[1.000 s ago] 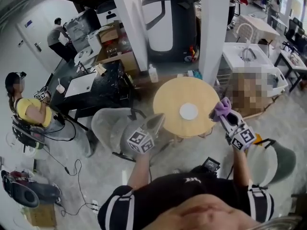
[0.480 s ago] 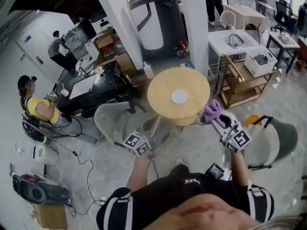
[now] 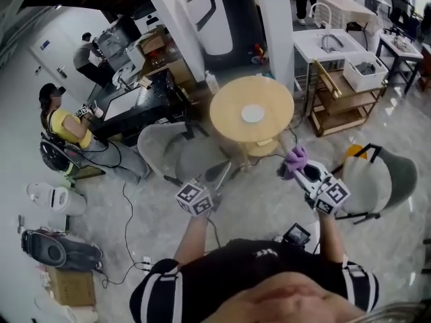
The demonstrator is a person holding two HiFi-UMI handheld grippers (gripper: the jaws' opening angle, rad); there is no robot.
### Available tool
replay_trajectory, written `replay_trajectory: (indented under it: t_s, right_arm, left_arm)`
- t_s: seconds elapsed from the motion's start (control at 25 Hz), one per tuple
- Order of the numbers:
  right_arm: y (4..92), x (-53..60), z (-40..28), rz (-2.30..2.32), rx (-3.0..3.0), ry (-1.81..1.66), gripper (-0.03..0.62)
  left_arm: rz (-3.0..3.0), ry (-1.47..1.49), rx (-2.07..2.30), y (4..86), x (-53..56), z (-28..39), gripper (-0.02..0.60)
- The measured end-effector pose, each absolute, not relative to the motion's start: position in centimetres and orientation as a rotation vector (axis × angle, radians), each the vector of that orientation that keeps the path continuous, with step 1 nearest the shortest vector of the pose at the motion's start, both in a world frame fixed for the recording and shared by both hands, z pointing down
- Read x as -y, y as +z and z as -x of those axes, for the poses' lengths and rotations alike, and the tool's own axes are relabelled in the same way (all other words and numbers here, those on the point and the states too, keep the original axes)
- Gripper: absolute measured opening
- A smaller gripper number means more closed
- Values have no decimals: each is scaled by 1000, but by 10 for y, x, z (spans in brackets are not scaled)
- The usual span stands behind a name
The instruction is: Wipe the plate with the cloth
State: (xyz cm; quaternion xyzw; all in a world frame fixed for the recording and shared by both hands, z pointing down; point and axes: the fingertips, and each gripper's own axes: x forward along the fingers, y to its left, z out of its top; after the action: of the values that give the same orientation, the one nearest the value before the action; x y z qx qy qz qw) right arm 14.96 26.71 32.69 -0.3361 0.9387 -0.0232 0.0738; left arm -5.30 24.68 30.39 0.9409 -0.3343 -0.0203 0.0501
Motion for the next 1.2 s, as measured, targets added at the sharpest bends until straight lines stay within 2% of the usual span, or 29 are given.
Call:
replay_trajectory:
  t_s: [0.44,0.64,0.92,1.2]
  right_arm:
    - [309,-305,-57,1099,-2860,-131,95]
    - [322,-297,-53,1289,-2771,-226,95]
    - [305,-313,-52,1056,-2897,-152,86]
    - [305,-327,-97,977,-2893,-102,86]
  left_arm:
    - [-2852,-109,893,317,-302,140,12]
    - [-2792,-120,875,343,-314,159,12]
    - [-2768,-98,938,332,-320,151,12]
    - [-2852,-66,894,314,-320,97,12]
